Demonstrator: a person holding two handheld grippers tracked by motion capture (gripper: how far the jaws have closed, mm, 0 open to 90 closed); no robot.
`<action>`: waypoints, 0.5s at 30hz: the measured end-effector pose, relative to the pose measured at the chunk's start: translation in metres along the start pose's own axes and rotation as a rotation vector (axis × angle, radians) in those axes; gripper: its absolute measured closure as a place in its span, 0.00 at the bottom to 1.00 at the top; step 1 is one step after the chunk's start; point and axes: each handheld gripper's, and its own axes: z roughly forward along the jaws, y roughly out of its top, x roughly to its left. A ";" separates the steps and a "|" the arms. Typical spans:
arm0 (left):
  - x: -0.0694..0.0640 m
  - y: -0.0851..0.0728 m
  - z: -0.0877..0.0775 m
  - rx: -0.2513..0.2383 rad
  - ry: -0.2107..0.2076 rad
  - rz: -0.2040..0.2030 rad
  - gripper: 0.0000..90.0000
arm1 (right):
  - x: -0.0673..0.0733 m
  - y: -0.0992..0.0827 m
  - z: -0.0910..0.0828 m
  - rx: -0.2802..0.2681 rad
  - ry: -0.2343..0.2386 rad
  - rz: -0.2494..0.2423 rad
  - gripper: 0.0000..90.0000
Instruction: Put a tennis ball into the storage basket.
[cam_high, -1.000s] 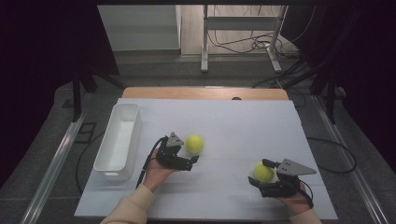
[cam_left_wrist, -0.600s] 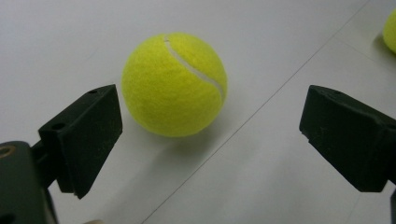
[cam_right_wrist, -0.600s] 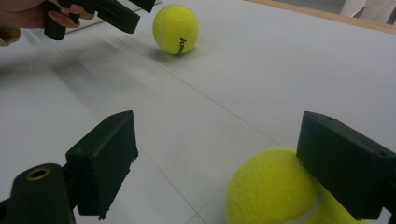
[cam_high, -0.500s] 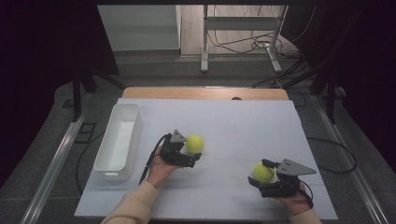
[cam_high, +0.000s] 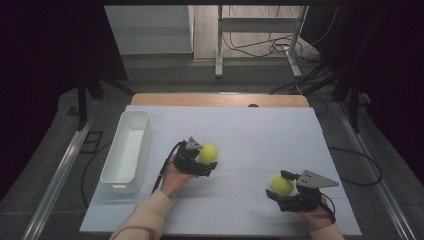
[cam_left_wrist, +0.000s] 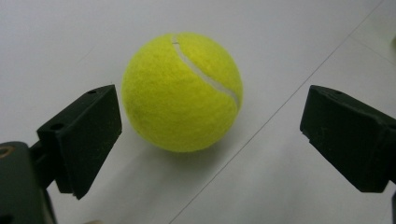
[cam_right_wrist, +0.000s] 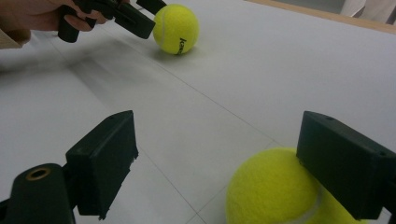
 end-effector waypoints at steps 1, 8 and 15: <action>0.000 0.000 0.000 0.000 0.000 0.000 0.07 | 0.000 0.000 0.000 0.000 0.000 0.000 0.14; 0.003 0.002 0.011 0.022 -0.001 -0.001 0.07 | 0.000 0.000 0.000 -0.003 0.002 0.004 0.14; 0.005 0.007 0.019 0.026 -0.009 -0.008 0.06 | -0.001 0.000 0.000 -0.004 0.000 0.005 0.14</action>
